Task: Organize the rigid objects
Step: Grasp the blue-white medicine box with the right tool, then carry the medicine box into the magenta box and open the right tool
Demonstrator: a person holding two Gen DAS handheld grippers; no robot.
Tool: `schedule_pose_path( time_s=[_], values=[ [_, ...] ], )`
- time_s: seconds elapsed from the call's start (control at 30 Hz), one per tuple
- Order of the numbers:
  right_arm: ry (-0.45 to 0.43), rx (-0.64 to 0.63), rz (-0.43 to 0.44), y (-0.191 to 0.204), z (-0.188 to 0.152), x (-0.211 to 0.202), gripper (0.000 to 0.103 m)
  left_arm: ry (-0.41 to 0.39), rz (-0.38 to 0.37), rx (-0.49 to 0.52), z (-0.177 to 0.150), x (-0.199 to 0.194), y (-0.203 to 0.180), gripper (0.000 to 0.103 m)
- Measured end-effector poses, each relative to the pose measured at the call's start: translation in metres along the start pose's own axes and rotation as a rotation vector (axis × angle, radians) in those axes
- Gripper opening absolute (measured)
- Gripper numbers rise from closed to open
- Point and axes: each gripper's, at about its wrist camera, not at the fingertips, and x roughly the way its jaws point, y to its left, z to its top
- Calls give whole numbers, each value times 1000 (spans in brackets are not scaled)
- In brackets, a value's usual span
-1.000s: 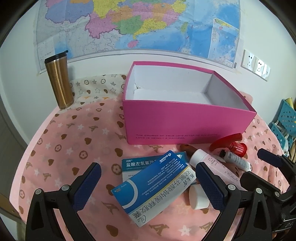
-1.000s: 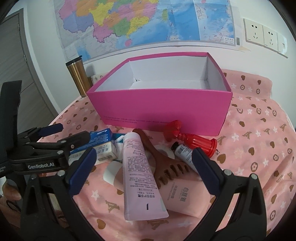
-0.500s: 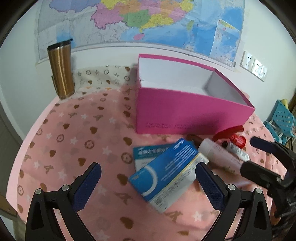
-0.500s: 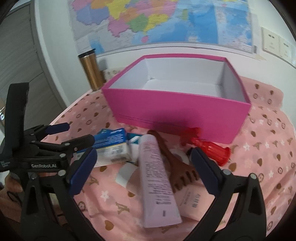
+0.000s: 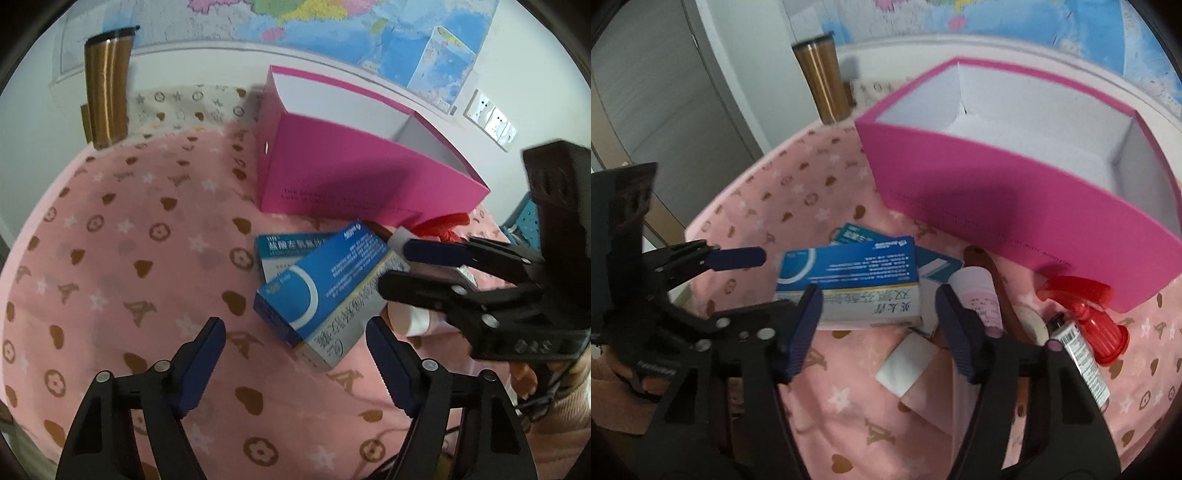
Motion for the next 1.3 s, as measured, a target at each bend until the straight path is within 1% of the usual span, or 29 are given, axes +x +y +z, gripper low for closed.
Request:
schedule_pose_path(
  time_s=[0.03,0.1,0.17,0.23,0.27,0.33,0.4,0.5,0.67,0.9,1.07,1.23,1.3],
  values=[
    [8,6,3,-1,1,3,62,7,-6,2,-1,1,0,77],
    [27,18,-2,-4,4,10,62,24,-26,7,-2,4,-1,71],
    [37,30,5,-6,5,14,62,37,-50,14,-2,6,-2,56],
    [52,46,23,-8,6,18,60,52,-87,11,-2,7,-3,50],
    [61,55,35,-9,6,20,56,55,-85,8,-2,8,-3,50],
    [58,65,40,-10,5,19,55,58,-89,-2,0,9,-1,50],
    [51,69,41,-10,5,16,52,59,-104,-12,2,8,1,50],
    [38,87,49,-10,5,9,52,47,-111,-13,8,3,0,50],
    [-19,104,50,-12,11,-11,52,0,-110,36,24,-11,-9,53],
    [-112,125,42,-19,29,-48,52,-74,-124,120,63,-32,-30,57],
    [-176,129,21,-27,45,-69,52,-153,-94,191,98,-42,-48,57],
    [-218,139,-10,-39,65,-74,52,-153,-76,214,128,-31,-55,57],
    [-221,157,-9,-49,73,-71,52,-142,-72,211,140,-22,-57,57]
  ],
)
